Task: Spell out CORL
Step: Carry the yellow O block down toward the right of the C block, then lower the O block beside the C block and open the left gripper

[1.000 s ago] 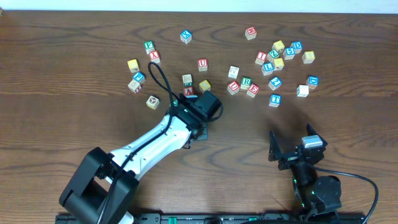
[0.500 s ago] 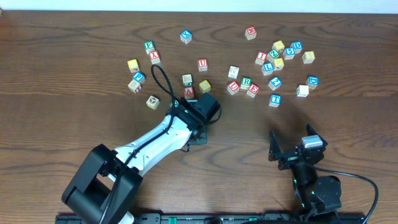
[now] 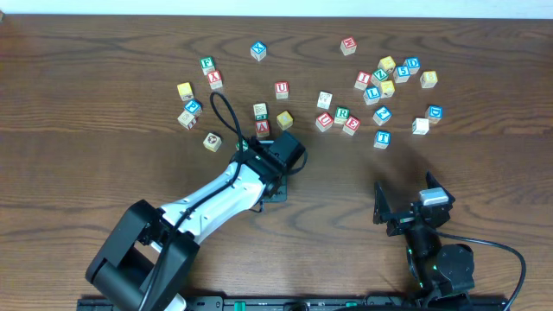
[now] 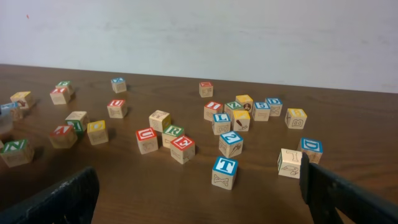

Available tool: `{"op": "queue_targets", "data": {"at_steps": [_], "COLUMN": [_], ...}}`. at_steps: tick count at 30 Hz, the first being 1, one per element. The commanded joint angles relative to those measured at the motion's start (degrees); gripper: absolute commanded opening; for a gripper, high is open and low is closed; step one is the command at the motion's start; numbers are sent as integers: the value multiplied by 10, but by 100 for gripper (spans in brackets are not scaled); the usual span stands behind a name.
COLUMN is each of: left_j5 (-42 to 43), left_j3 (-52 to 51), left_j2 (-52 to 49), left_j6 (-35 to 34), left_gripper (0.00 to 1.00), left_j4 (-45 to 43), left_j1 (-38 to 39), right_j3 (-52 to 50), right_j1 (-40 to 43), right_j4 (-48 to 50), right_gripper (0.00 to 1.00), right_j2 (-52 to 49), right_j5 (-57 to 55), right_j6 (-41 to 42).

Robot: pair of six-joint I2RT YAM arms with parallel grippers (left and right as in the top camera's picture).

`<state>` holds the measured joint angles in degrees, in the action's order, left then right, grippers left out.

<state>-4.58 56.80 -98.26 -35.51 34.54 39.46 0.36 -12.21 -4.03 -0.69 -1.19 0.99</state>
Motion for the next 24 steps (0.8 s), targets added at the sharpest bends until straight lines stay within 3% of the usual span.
{"op": "queue_targets", "data": {"at_steps": [1, 24], "left_j5": [1, 1], "left_j3": [-19, -22], "left_j2": [-7, -11], "left_j6": [10, 10], "left_gripper": [8, 8], "left_j4": [-8, -52], "left_j1": [-2, -2], "right_j3": [-1, -1], "right_j1": [4, 4], "right_j4": [-3, -3], "right_gripper": [99, 99], "right_j2": [3, 3], "right_j5": [3, 3], "right_j6": [-4, -4]}}
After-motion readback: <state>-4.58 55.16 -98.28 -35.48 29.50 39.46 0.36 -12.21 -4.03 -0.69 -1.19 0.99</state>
